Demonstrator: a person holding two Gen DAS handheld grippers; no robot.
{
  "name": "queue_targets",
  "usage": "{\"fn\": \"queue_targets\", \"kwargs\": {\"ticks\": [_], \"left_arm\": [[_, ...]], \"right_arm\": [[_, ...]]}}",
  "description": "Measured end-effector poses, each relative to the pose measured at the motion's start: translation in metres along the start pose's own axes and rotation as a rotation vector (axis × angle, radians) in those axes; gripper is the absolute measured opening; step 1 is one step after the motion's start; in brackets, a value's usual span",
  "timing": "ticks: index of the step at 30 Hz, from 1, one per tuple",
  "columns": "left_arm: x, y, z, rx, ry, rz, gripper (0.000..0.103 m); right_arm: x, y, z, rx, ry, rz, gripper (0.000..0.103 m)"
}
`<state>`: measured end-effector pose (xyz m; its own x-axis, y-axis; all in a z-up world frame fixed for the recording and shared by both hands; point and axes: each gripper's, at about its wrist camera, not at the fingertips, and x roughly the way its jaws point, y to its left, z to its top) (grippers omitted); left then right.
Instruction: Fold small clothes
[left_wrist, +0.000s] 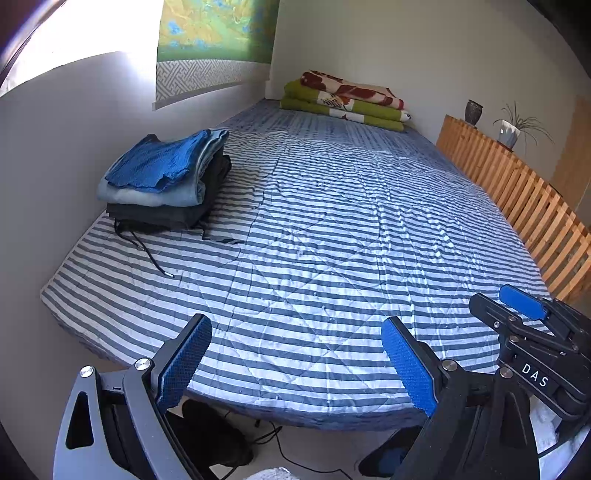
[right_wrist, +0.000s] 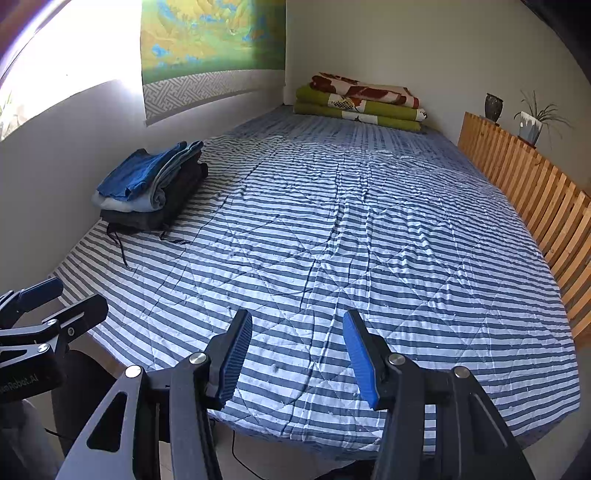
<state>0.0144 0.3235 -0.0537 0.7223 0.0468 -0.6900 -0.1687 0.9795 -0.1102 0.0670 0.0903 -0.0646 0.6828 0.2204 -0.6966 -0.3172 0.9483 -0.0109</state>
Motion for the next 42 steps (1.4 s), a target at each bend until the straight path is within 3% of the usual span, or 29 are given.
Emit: {"fn": "queue_targets", "kwargs": {"ticks": [42], "left_arm": [[0.0065, -0.0020, -0.0046, 0.001, 0.023, -0.004, 0.095]], "right_arm": [[0.0073, -0.0028, -0.0064, 0.029, 0.035, 0.010, 0.047]]}}
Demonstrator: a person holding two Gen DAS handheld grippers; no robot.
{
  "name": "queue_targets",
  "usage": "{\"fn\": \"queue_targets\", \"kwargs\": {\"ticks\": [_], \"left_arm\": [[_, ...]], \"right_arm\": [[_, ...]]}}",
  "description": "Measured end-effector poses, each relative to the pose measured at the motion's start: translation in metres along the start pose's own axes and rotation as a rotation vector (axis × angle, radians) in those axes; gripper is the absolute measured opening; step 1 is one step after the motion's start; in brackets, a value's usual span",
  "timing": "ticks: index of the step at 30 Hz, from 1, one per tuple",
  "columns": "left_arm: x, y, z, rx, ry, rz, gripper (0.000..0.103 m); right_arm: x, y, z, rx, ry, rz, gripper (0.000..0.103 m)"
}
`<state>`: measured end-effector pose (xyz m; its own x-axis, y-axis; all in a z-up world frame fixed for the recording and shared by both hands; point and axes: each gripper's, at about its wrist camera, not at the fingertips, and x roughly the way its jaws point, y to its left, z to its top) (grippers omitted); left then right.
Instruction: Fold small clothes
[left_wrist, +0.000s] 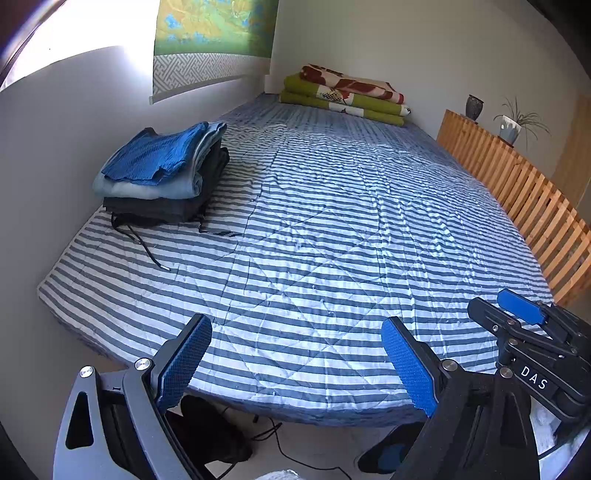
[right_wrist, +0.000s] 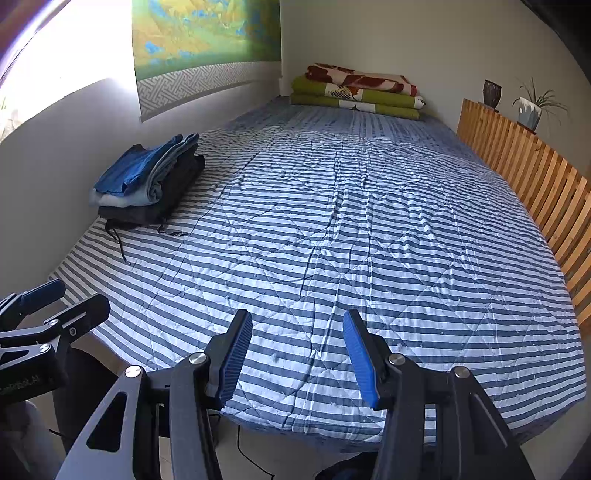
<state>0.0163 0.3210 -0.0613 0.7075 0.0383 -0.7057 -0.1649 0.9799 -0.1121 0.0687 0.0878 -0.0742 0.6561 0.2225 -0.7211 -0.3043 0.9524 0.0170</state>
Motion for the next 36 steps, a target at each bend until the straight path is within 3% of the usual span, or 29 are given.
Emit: {"fn": "queue_targets", "kwargs": {"ticks": [36], "left_arm": [[0.0016, -0.0034, -0.0021, -0.007, 0.007, -0.005, 0.095]], "right_arm": [[0.0025, 0.0025, -0.0031, 0.007, 0.013, 0.008, 0.047]]}}
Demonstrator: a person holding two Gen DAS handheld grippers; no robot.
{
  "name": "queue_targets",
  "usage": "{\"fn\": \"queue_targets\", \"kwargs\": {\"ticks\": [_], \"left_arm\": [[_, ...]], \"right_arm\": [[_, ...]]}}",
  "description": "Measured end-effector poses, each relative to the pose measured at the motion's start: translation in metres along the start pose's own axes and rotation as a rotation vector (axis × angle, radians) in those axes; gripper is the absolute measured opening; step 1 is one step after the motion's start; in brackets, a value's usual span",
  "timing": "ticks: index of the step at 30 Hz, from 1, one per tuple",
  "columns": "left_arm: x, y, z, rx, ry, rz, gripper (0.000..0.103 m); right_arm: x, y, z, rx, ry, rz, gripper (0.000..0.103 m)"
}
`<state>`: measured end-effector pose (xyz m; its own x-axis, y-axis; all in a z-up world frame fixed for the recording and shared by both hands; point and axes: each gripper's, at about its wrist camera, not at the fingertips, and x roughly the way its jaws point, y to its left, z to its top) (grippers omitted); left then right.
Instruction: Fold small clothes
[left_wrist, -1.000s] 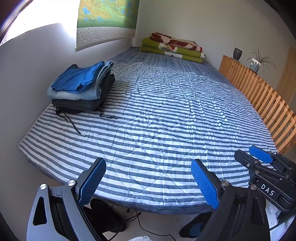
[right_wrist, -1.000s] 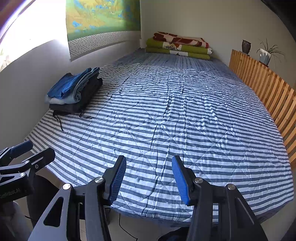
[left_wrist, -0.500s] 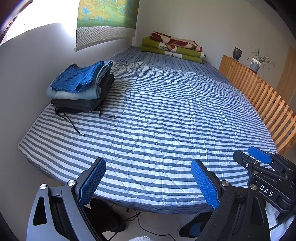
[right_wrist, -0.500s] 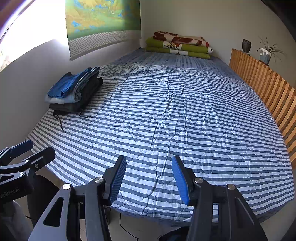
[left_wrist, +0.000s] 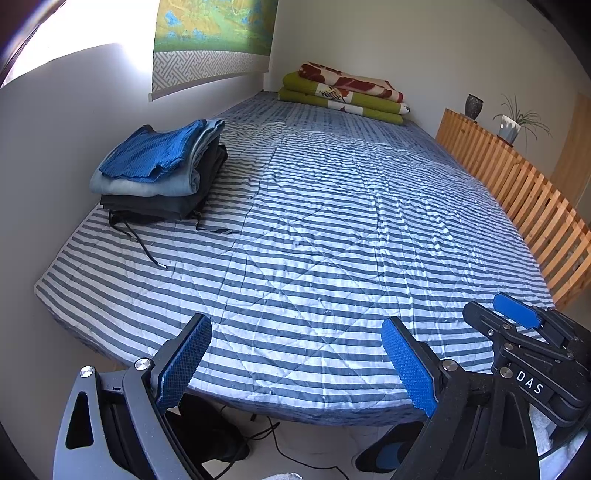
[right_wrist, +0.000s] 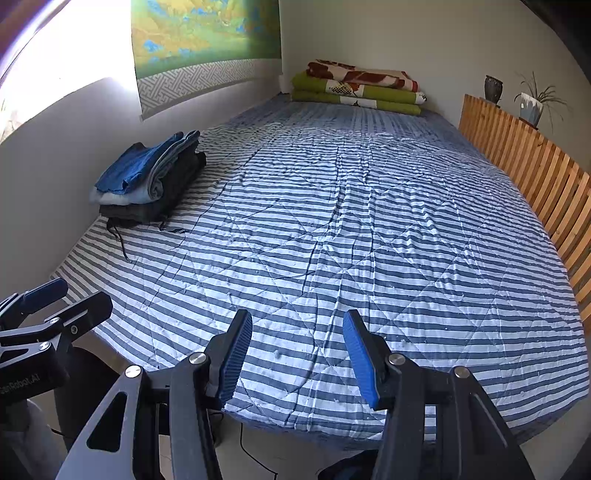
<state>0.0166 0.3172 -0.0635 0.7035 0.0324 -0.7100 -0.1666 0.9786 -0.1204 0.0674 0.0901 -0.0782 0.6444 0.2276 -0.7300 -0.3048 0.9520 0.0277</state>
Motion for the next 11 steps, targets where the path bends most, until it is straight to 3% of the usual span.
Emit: {"fn": "queue_targets", "kwargs": {"ticks": [11], "left_arm": [[0.013, -0.007, 0.001, 0.009, 0.019, -0.030, 0.095]], "right_arm": [[0.006, -0.006, -0.002, 0.009, 0.011, 0.001, 0.047]]}}
